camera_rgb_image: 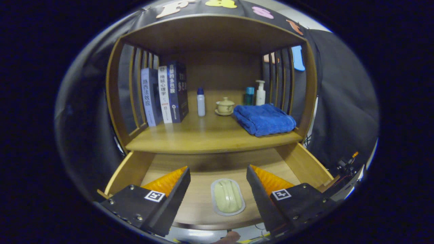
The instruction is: Pull open the drawer, take out the items inside it, and place them on the countertop above the cabinet.
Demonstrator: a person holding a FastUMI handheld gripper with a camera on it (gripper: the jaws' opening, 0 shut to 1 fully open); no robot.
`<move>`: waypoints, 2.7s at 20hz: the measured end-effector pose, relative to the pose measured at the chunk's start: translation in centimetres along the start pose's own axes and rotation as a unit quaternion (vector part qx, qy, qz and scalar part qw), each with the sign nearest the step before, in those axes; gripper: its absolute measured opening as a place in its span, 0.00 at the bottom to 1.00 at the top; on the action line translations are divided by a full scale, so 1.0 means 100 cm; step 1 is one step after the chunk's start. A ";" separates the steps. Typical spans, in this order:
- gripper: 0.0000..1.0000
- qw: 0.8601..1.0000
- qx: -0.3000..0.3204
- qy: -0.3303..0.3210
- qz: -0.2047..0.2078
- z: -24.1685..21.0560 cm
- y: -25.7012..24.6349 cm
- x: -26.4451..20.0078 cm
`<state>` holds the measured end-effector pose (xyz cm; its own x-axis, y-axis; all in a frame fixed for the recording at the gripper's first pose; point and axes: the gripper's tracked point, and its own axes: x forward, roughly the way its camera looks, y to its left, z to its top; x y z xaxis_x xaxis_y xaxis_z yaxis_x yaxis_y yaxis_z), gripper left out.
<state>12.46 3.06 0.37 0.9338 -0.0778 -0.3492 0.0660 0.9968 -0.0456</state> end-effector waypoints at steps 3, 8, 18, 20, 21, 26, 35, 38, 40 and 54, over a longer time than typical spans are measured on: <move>0.99 0.999 -0.009 0.046 -0.013 -0.009 0.000 0.018; 0.81 0.989 -0.055 0.120 -0.062 -0.032 -0.019 0.036; 0.48 0.972 -0.042 0.216 -0.077 -0.089 -0.029 0.063; 0.12 0.975 -0.058 0.200 -0.080 -0.084 -0.027 0.060; 0.12 0.976 -0.060 0.195 -0.081 -0.083 -0.027 0.059; 0.11 0.987 -0.066 0.135 -0.061 -0.059 -0.017 0.043; 0.11 0.997 -0.026 -0.066 -0.018 0.022 0.001 -0.027; 0.11 0.994 -0.011 -0.110 -0.024 0.050 -0.007 -0.055; 0.11 0.990 0.003 -0.141 -0.021 0.071 -0.009 -0.073; 0.11 0.997 -0.006 -0.071 -0.007 0.161 0.013 0.001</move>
<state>18.27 4.69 15.34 0.9732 -0.0867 -0.2130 0.0753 0.9953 -0.0610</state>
